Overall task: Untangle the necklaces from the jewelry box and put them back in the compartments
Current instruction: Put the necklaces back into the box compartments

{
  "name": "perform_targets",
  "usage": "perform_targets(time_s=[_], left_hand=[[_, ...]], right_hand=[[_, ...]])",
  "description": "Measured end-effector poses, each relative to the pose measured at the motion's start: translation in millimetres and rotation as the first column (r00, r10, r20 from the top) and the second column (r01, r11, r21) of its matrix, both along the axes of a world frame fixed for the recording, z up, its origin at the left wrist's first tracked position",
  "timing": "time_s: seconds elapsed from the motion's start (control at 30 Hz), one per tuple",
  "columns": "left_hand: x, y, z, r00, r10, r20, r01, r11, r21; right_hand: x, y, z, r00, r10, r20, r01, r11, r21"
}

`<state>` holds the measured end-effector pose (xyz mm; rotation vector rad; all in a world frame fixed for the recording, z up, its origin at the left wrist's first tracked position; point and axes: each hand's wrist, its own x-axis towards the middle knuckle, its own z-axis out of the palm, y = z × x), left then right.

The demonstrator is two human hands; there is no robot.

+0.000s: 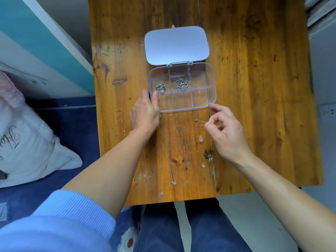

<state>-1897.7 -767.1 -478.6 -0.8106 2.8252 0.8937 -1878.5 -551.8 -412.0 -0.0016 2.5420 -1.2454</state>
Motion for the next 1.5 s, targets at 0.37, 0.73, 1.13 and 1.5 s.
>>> perform_targets(time_s=[0.37,0.73,1.13,1.5], left_hand=[[0.5,-1.3,-0.4,1.0,-0.014,0.021,0.013,1.0,0.02],[0.3,-2.3,0.9,0.999,-0.022,0.026,0.022,0.999,0.024],[-0.2,-3.3,1.0,1.0,-0.013,0.029,0.012,0.999,0.046],[0.2,-7.2,5.9,0.999,-0.03,0.037,0.026,0.992,0.123]], right_hand=[[-90.1,-29.3,48.1,0.858,-0.246,0.451,0.494,0.637,-0.591],[-143.9,-54.0,24.0,0.742,-0.397,0.54,0.666,0.529,-0.527],[-145.0,-57.5,-10.3,0.974,-0.214,0.075,0.219,0.974,-0.063],[-119.0,-20.3,-21.6,0.991,-0.04,-0.13,0.089,0.912,0.399]])
